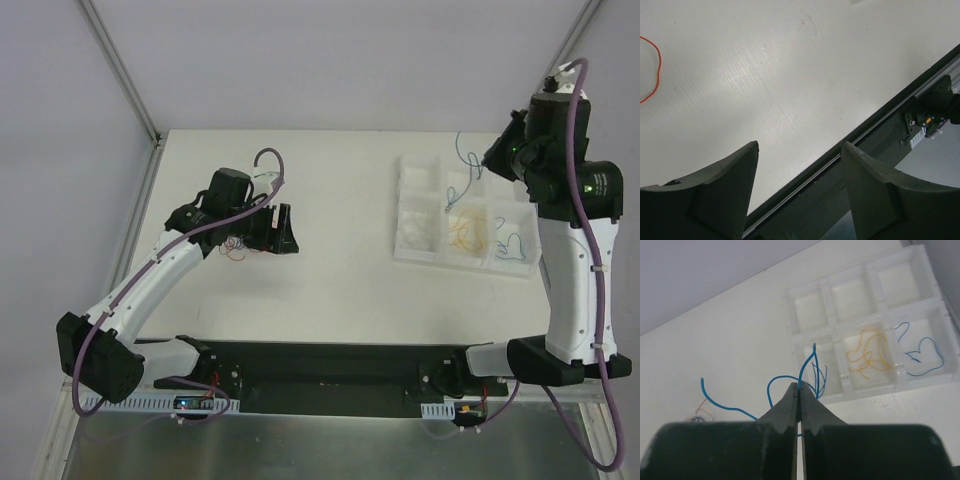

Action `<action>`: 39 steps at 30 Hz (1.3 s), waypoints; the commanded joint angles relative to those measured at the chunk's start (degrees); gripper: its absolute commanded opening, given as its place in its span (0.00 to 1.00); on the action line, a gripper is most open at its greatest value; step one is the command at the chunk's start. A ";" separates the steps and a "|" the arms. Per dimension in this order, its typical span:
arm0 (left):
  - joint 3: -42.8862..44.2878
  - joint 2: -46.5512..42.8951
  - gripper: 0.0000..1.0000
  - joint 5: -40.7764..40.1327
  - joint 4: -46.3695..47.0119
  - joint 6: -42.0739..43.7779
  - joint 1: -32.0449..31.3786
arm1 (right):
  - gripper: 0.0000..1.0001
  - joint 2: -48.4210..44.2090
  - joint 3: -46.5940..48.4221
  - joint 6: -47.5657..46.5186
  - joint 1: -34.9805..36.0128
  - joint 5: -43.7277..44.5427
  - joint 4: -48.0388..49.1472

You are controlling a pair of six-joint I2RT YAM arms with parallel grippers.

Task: Untangle the cables

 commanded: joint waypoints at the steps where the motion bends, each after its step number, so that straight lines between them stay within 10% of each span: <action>1: 2.72 1.08 0.67 2.34 -2.00 6.25 0.22 | 0.00 0.42 1.03 -2.41 -8.14 1.85 -1.79; 18: 3.25 7.05 0.69 -0.56 -4.12 12.15 0.22 | 0.00 9.38 -20.68 -6.54 -30.13 -2.19 8.48; 29: 5.45 9.16 0.68 1.01 -4.12 11.53 0.22 | 0.00 9.65 -4.87 -4.87 -33.29 -7.12 5.51; 39: 4.31 7.50 0.70 0.84 -4.12 11.79 0.22 | 0.00 9.56 -11.97 -5.48 -35.05 -6.25 7.69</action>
